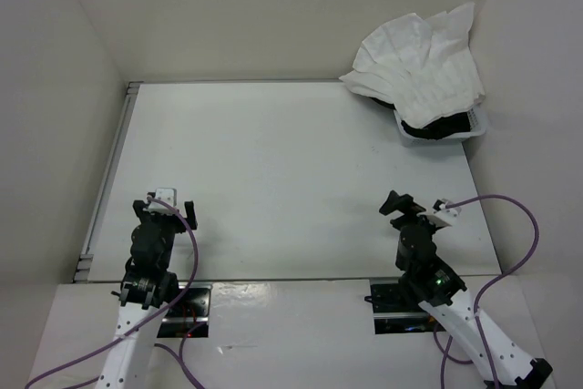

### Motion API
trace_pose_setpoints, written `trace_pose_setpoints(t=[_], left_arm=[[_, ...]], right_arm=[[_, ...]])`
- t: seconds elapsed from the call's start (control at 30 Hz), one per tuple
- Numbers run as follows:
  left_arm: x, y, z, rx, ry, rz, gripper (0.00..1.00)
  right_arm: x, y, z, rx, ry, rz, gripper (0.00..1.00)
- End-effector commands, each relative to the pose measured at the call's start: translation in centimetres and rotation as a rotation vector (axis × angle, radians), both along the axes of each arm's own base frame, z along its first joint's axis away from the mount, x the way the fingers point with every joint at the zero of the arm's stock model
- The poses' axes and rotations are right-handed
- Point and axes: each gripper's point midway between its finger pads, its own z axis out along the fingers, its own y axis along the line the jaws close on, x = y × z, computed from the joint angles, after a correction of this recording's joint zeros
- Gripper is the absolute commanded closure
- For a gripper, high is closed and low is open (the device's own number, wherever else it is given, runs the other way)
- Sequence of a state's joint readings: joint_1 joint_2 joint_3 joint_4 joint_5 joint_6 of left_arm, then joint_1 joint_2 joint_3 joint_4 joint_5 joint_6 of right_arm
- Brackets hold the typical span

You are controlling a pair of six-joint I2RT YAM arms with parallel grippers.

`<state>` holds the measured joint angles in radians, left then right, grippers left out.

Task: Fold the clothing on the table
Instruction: Grab the skirt from the pile

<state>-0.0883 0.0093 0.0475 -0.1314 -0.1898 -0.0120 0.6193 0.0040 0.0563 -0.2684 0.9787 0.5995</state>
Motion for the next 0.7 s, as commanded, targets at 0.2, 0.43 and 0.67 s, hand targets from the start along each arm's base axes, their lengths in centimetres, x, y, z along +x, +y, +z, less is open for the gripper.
trace_pose_setpoints(t=[0.2,0.43,0.67], left_arm=[[0.2,-0.1,3.7,-0.038,-0.180,-0.002,0.01],[0.2,-0.1,3.7,-0.028,-0.179,-0.001,0.01],[0.2,1.1,7.5,0.035,-0.313,0.049,0.01]], right_arm=[[0.8,1.4,1.5,-0.105,-0.071,0.109,0.01],[0.5,-1.2,4.3,0.103,-0.232,-0.096,0.01],[-2.9,-6.8,5.2,0.569,-0.520,-0.512,0.01]])
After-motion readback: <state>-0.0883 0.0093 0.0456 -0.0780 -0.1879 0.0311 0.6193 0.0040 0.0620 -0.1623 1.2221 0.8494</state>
